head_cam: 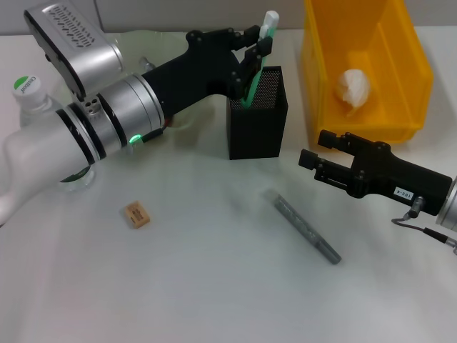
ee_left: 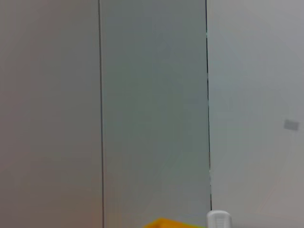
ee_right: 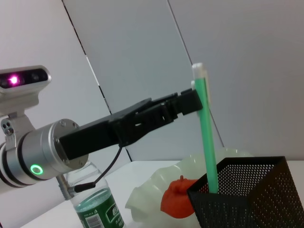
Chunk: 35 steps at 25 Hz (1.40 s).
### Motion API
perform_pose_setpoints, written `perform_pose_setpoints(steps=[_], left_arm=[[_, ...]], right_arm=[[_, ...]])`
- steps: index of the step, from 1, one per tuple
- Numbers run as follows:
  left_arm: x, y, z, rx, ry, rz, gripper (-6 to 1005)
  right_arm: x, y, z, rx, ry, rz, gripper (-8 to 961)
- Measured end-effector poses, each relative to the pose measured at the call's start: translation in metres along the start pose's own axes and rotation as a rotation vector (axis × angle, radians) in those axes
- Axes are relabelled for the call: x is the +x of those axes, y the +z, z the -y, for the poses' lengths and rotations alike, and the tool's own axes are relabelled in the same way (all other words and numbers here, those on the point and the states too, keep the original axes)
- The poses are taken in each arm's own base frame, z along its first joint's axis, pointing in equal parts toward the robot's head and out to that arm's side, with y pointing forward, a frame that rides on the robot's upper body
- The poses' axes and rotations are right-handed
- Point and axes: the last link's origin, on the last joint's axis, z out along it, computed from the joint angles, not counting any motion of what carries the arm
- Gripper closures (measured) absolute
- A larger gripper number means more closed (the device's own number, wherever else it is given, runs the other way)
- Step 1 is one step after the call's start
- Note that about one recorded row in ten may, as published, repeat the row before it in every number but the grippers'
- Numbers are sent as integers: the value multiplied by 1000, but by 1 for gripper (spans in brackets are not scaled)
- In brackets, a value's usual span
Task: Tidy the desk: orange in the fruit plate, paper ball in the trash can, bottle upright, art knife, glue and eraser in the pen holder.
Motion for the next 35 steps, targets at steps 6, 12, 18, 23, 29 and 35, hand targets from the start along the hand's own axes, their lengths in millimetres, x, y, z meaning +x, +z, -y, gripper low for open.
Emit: perform_pose_setpoints(steps=[6,12,18,23,29,35], left_arm=[[-5,-2,2,19,-5,24,798],[-10,-3,1,21,-8,44,787],[-12,-6,1,26,-14,46,735],[-4,-8,-4,-2,-26,5,716],[30,-27,-22,-187,-36,-77,715],[55,-65,-29,-292,-24,-209,713]], right_arm=[[0,0,0,1,-2,0,265],[0,1,0,-1,-4,0,265],[0,1,0,-3,-4,-2,265],[1,-1,0,0,-1,-2,265],[-1,-2,-1,-6,-3,9,264],[-4,0,-1,-15,-13,13,264]])
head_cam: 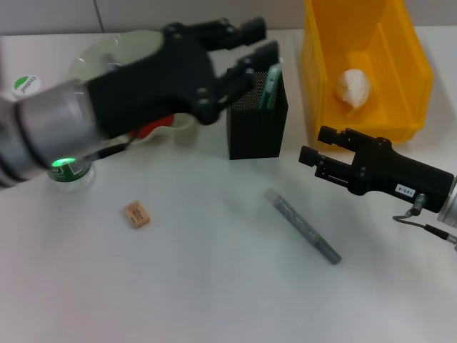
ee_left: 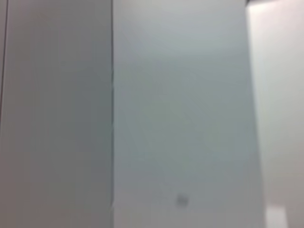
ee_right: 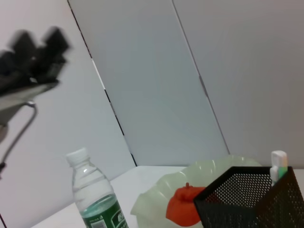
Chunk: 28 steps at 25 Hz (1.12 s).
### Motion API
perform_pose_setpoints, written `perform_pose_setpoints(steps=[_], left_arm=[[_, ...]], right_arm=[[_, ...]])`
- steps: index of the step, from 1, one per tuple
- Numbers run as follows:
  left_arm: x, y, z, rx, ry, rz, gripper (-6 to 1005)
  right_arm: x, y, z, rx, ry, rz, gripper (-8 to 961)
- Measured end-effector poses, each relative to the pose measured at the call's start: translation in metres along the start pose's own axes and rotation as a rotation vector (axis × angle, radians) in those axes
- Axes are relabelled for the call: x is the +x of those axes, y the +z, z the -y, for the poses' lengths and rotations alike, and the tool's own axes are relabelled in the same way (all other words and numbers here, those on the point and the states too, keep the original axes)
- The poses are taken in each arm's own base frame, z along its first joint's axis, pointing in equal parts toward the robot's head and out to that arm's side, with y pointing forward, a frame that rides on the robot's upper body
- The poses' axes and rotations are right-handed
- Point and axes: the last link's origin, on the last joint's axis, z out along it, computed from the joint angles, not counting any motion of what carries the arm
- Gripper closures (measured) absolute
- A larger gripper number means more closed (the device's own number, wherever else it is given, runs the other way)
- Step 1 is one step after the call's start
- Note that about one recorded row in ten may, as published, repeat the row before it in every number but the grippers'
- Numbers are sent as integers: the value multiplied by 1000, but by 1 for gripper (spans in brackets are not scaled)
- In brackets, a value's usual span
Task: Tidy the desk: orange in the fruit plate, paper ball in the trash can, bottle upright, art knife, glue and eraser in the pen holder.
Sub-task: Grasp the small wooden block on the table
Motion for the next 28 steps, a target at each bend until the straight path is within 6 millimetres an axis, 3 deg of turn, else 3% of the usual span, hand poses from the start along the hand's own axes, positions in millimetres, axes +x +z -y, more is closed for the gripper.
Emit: perform_pose_setpoints(steps=[1,6,9,12,16,22,24,28], left_arm=[[7,-13,-1,-15,-26,-26,713],[8,-40,2,-32,-135,27,712],[0,-64,5,-6,-192,103,620],[-2,-68,5,-1,-196,115,513],[-11,-90,4,36,-210,204,331],[-16,-95,3,-5,-234,435,308],[-15,-89,6,-20,-265,628,311],[-12,-79,10,-7,-232,814,317]], right_arm=[[-1,0,-1,-8,-3,4,264],[-4,1,-6,-50,-34,17,264],[-9,0,-16,-122,-94,47,265],[-10,-1,-20,-153,-112,60,265],[-12,-3,-28,-213,-142,63,265],[-11,-3,-28,-222,-159,39,265],[-11,-2,-28,-218,-154,38,265],[-11,-3,-27,-210,-152,42,265]])
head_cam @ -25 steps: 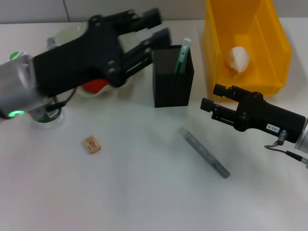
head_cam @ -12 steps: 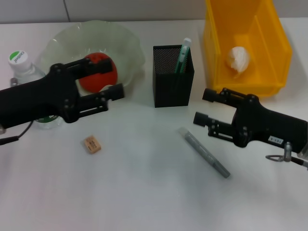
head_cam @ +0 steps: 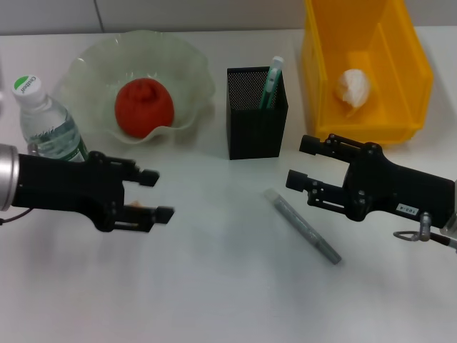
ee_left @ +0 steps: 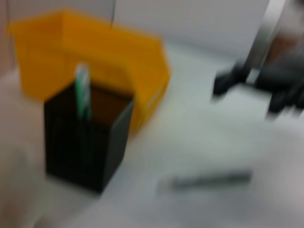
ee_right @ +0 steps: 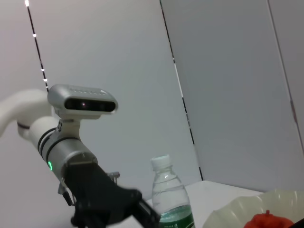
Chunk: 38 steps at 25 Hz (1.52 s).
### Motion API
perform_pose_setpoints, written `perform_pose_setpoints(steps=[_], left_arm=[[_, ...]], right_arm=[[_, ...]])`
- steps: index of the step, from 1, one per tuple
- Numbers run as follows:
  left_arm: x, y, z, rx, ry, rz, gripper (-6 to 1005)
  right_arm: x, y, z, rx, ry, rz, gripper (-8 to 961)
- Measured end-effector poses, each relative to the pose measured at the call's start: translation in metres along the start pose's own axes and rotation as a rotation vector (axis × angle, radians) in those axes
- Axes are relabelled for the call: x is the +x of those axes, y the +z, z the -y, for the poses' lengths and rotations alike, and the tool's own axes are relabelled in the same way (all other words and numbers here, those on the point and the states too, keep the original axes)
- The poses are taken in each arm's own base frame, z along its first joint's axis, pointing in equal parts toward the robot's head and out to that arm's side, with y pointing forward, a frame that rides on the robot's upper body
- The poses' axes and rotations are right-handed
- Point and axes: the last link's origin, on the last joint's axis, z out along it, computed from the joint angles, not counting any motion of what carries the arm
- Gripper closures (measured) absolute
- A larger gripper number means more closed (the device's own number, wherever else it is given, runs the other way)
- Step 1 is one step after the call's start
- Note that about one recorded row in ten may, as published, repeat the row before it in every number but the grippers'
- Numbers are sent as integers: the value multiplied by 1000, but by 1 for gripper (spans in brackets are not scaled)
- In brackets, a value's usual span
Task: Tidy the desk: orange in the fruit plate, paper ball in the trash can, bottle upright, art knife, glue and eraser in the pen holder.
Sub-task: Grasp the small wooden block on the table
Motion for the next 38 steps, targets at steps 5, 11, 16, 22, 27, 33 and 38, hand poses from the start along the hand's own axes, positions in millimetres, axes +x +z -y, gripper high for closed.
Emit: perform_pose_setpoints(steps=[5,11,16,22,27,33,38], left_arm=[[16,16,1,60,14,257,316],[28,37,7,111,37,466,314],[30,40,11,150,45,487,312],[32,41,13,166,35,490,310],[30,42,14,163,27,501,309],[24,52,20,164,16,568,309],[26,54,24,189,22,559,310]], right_arm=[[1,-1,1,14,3,-2,265],[4,-1,1,25,16,-7,264],[5,-1,1,29,19,-6,264],[5,-2,1,31,20,-7,264],[6,-2,0,32,24,-7,264],[8,-2,-1,31,32,-8,265],[9,-3,-3,27,36,-9,265]])
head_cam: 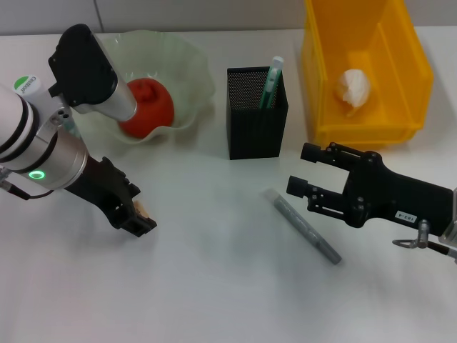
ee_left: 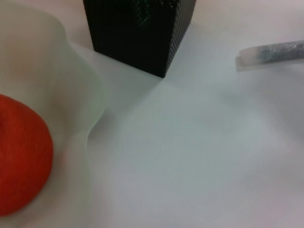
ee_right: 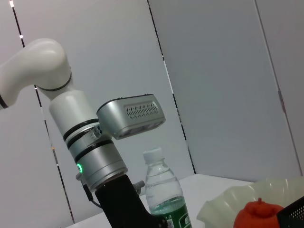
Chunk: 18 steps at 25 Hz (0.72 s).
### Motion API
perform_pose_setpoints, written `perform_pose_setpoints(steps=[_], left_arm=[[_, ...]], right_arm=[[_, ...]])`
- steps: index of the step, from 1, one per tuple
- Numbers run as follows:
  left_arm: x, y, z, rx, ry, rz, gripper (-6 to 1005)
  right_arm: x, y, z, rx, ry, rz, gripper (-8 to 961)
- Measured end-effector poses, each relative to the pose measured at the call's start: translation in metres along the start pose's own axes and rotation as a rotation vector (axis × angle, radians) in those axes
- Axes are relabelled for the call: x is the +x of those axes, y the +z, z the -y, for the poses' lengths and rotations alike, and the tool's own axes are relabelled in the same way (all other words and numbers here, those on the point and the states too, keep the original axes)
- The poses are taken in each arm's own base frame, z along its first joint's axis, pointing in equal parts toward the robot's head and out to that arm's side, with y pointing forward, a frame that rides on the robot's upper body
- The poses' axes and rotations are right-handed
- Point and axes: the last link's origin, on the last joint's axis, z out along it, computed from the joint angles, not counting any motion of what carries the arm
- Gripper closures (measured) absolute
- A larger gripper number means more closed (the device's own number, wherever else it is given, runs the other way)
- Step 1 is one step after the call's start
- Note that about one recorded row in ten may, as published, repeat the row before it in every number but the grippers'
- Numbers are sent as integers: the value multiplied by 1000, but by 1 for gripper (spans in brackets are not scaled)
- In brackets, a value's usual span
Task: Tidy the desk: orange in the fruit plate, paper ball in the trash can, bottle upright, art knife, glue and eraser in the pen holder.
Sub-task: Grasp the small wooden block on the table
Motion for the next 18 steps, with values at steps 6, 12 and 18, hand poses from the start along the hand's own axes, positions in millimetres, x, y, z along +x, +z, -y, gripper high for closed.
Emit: perform_pose_setpoints(steps=[6,12,18], left_arm=[[-1,2,1,1,-4,7,311],[-2,3,1,1,-6,10,311],[-4,7,1,-8,-8,20,312]], right_arm=[[1,-1,0,7,5,1,265],[1,-1,0,8,5,0,264],[1,-1,0,10,6,1,265]])
